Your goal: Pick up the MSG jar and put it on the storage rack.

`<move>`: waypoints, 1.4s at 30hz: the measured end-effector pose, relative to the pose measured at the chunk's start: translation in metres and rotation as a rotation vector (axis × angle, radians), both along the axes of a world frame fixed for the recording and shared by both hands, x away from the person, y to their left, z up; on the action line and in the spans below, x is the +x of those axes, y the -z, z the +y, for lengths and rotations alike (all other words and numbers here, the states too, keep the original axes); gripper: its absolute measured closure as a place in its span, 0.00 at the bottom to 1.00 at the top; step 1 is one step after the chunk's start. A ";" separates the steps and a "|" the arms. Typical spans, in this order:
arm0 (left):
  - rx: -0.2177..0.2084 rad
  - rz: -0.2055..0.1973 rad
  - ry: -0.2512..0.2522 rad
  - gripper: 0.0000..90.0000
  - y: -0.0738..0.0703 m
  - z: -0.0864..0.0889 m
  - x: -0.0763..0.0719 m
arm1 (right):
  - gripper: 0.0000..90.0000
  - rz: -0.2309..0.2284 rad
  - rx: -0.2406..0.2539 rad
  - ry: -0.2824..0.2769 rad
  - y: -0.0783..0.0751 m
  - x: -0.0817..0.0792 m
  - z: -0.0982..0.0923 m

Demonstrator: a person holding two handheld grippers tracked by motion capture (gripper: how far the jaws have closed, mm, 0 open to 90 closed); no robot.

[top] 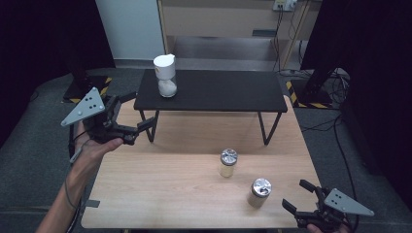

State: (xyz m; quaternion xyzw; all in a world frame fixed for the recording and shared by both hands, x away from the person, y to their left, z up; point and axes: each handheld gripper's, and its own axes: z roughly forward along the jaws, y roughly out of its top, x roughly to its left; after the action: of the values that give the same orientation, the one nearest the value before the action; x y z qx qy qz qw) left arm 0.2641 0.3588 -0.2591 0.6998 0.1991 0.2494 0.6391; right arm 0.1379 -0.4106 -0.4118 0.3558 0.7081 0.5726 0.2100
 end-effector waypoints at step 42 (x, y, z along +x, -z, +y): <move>0.007 0.128 -0.157 0.01 0.111 0.037 -0.084 | 0.07 -0.002 -0.007 0.002 -0.001 0.000 0.001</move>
State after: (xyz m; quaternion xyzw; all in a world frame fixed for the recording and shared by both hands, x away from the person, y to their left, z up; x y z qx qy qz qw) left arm 0.1800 0.3960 -0.3699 0.6990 0.2929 0.2539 0.6010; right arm 0.1376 -0.4093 -0.4110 0.3554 0.7093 0.5704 0.2126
